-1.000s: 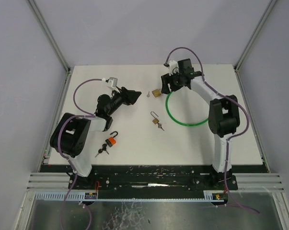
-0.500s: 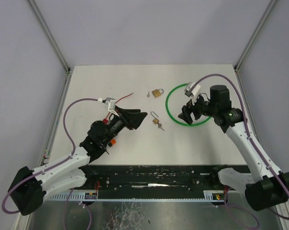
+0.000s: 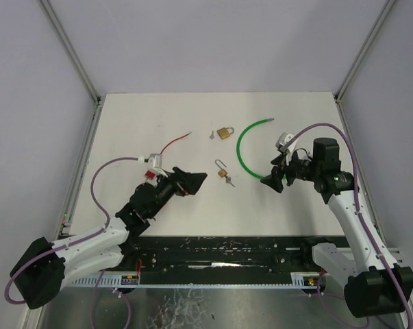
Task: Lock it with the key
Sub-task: Place the lock at the center of the board, then pick up the lock from the center of the board.
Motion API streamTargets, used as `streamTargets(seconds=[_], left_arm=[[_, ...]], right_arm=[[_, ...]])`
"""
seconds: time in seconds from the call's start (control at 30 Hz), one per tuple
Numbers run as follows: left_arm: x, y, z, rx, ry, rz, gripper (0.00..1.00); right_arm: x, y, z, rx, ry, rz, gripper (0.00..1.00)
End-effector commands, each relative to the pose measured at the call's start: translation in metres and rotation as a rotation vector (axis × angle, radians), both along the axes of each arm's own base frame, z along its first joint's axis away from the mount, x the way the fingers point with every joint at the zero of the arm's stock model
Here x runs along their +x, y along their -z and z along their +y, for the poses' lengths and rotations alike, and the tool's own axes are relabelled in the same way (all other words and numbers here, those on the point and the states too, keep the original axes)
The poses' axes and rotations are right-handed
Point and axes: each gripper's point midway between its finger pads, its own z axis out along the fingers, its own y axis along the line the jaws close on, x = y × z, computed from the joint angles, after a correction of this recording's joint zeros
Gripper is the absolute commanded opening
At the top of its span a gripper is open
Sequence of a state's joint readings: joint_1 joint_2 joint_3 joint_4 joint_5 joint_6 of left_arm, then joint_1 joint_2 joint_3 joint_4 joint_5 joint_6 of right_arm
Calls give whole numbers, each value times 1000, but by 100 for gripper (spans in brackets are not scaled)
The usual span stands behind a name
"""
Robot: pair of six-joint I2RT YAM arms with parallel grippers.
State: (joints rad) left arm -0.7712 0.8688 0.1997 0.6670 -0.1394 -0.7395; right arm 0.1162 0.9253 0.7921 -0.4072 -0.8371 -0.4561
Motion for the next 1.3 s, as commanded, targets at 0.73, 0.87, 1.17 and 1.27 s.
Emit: streamTargets(seconds=[0.73,0.87,1.17,1.27], left_arm=[[105,104,-73,718,-490,550,72],[116,118,-84,730,-460,582,68],[127,140,-82,734,-485,622,65],[127,148,-81,754,-487,628,64]], right_arm=[[42,10,-30,-143,184,22,86],[43,11,-33,-148,197,24,86],[44,17,-33,-154,191,45,86],[44,19,-33,-157,193,49,86]])
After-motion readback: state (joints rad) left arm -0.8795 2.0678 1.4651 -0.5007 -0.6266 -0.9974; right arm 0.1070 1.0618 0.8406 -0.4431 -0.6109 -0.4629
